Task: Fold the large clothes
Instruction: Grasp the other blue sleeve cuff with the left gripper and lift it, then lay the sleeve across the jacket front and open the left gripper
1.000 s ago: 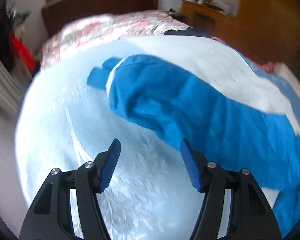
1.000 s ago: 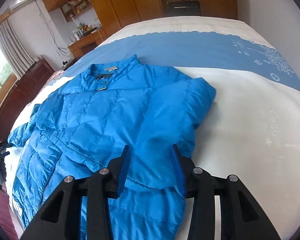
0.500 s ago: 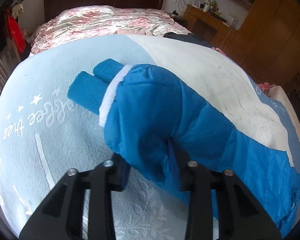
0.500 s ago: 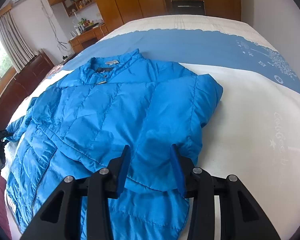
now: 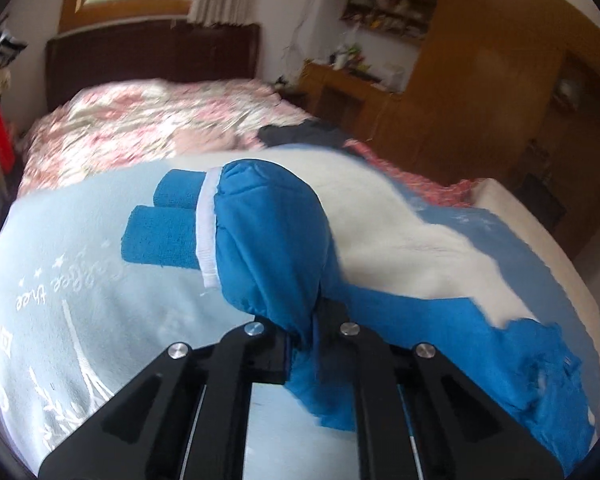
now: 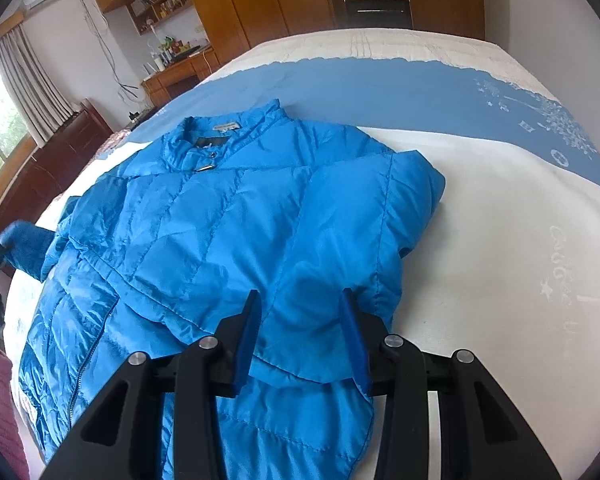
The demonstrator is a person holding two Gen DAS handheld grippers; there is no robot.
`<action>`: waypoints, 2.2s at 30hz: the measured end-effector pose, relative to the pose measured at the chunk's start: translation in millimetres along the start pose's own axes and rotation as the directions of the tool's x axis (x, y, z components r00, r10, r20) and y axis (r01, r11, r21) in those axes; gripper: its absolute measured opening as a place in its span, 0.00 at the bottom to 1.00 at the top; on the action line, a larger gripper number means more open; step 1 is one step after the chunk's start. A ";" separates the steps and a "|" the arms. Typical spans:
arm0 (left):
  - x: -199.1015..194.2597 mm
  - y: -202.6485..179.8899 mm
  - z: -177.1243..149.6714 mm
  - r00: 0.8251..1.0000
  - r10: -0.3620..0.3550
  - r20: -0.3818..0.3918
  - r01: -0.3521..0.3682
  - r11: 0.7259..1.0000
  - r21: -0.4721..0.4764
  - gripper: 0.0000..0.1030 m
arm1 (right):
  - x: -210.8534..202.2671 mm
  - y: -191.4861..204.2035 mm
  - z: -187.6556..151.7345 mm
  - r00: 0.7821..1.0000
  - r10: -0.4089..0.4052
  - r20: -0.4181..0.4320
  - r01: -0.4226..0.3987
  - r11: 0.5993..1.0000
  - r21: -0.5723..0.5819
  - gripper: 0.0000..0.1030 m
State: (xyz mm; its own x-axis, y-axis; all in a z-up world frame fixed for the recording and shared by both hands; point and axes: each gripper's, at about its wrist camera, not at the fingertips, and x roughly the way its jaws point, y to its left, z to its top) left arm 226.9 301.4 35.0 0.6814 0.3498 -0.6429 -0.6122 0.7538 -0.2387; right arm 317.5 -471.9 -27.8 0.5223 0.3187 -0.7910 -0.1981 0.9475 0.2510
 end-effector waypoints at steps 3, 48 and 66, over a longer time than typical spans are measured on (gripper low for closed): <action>-28.7 -50.0 -3.5 0.997 -0.073 0.040 0.069 0.994 0.089 0.05 | -2.1 -0.1 -0.4 1.000 0.001 0.002 -0.001 1.000 0.003 0.39; -69.9 -313.2 -205.2 0.532 -0.609 -0.588 0.842 0.455 0.290 0.50 | -24.6 -8.0 -0.1 0.996 0.076 0.038 -0.077 0.996 0.043 0.40; 37.6 -264.4 -185.7 0.886 -0.252 -0.389 0.413 0.811 0.416 0.48 | 34.4 152.2 36.6 0.999 -0.038 -0.037 0.028 0.971 -0.236 0.41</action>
State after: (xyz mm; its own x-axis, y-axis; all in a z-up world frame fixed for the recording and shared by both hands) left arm 339.9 12.0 -61.2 0.6017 -0.0962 -0.7929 -0.0483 0.9865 -0.1564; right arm 335.6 -315.7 3.5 0.4983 0.2817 -0.8199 -0.3739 0.9231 0.0899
